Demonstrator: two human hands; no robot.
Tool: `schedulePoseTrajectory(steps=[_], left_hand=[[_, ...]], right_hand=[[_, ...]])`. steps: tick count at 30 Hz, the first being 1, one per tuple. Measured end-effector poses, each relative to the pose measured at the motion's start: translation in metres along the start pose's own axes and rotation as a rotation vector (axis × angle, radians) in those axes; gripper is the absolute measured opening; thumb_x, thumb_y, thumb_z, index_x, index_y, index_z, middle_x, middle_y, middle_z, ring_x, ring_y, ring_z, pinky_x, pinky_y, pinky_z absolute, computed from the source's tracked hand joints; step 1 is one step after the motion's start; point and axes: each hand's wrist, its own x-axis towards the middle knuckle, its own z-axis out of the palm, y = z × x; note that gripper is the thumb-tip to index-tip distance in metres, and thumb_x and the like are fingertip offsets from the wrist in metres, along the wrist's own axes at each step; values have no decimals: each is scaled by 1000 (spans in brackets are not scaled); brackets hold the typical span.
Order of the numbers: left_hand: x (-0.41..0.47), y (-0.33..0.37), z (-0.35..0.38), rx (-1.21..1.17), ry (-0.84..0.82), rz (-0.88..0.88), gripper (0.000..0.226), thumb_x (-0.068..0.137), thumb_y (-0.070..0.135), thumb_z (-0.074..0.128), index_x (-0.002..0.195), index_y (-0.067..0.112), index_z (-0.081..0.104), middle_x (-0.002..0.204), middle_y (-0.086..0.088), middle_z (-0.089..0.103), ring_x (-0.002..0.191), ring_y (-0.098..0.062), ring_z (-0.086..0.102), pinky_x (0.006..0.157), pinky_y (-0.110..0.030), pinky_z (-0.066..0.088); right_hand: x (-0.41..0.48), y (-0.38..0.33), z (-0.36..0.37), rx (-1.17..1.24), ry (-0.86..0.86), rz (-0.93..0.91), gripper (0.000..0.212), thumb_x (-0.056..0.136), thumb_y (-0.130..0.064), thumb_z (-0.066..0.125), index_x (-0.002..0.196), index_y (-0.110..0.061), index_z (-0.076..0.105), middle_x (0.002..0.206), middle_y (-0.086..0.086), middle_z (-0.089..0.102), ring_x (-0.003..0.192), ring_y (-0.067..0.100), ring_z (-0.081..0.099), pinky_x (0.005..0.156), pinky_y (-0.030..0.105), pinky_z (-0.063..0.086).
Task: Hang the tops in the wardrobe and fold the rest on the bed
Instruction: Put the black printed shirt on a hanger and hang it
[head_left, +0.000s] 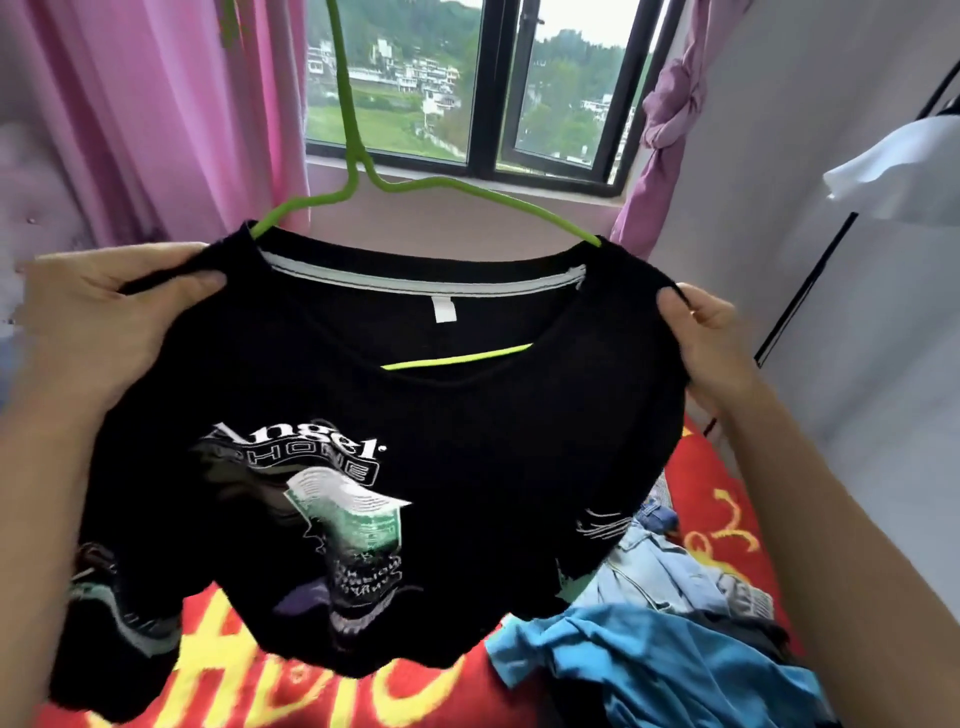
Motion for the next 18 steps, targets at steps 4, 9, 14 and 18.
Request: schedulePoseTrajectory(steps=[4, 9, 14, 18], left_hand=[[-16, 2, 10, -16, -4, 47, 35, 60, 52, 75, 93, 42, 73, 89, 14, 72, 89, -17, 65, 95, -44, 49], [-31, 0, 30, 28, -56, 109, 47, 77, 7, 72, 75, 54, 70, 73, 27, 68, 73, 6, 60, 83, -16, 47], [-43, -4, 50, 116, -185, 131, 73, 74, -5, 70, 60, 67, 59, 62, 39, 59, 62, 19, 54, 66, 3, 36], [-44, -4, 62, 136, -148, 134, 71, 75, 0, 72, 52, 66, 57, 57, 39, 57, 59, 20, 54, 61, 3, 35]], right_hand=[[3, -14, -1, 188, -33, -23, 23, 81, -35, 61, 63, -28, 75, 65, -11, 68, 64, 0, 64, 58, 15, 50], [2, 2, 7, -41, -80, 60, 38, 98, -16, 44, 71, 8, 59, 63, 8, 56, 60, 14, 53, 55, 21, 42], [-10, 6, 24, -588, -177, -115, 53, 100, -34, 37, 51, -15, 30, 48, -6, 31, 45, 7, 30, 53, 24, 27], [-21, 6, 35, -703, -184, -319, 61, 88, -56, 26, 117, -15, 60, 99, -11, 53, 97, 8, 45, 89, 28, 33]])
